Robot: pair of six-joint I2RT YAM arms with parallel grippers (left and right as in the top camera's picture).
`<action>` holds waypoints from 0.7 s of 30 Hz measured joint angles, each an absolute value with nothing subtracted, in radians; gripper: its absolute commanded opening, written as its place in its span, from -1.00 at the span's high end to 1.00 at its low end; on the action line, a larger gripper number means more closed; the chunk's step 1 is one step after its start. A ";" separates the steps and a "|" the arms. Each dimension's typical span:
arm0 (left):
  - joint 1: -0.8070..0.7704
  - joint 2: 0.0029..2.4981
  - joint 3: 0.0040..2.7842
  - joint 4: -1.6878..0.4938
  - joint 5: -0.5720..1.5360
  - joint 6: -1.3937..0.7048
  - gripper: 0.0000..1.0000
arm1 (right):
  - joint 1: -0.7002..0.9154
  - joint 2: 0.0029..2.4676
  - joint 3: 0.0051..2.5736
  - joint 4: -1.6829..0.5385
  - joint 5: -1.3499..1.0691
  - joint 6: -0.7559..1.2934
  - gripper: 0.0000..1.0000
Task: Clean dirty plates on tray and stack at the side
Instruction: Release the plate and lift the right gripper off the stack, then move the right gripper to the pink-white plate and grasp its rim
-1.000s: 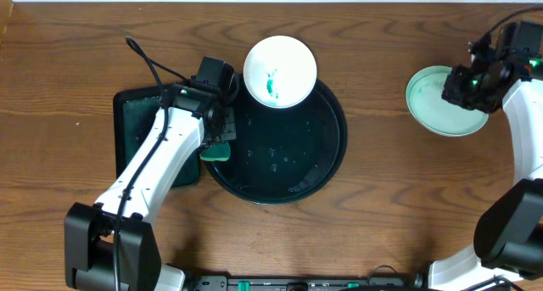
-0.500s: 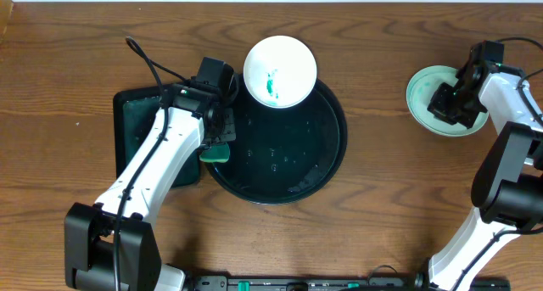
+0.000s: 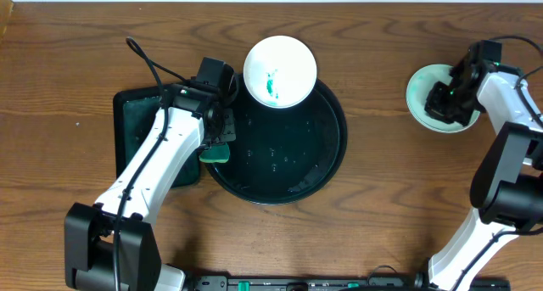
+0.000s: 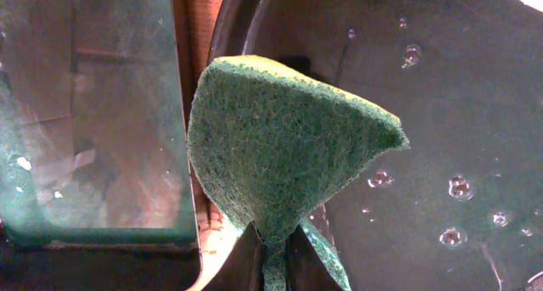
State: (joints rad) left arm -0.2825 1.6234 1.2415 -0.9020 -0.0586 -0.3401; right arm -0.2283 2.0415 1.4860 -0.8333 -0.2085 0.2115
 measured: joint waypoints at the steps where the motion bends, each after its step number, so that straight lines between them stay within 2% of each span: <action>1: -0.282 1.623 1.242 -0.902 -0.059 -0.340 0.85 | -0.213 2.022 1.490 -0.833 -0.225 0.188 0.06; 2: -0.282 1.623 1.242 -0.902 -0.059 -0.340 0.85 | -0.191 1.991 1.492 -0.825 -0.241 0.154 -0.09; 4: -0.282 1.623 1.242 -0.901 -0.059 -0.340 0.85 | -0.144 1.929 1.501 -0.810 -0.263 0.113 -0.16; 8: -0.282 1.623 1.242 -0.898 -0.059 -0.340 0.85 | -0.032 1.826 1.544 -0.747 -0.321 0.023 -0.47; 13: -0.282 1.623 1.242 -0.898 -0.059 -0.340 0.86 | 0.067 1.870 1.556 -0.619 -0.418 -0.078 -0.60; 17: -0.282 1.623 1.242 -0.901 -0.059 -0.340 0.85 | 0.119 1.987 1.555 -0.498 -0.477 -0.090 -0.62; 21: -0.282 1.623 1.242 -0.906 -0.059 -0.340 0.86 | 0.149 2.077 1.551 -0.392 -0.555 -0.091 -0.74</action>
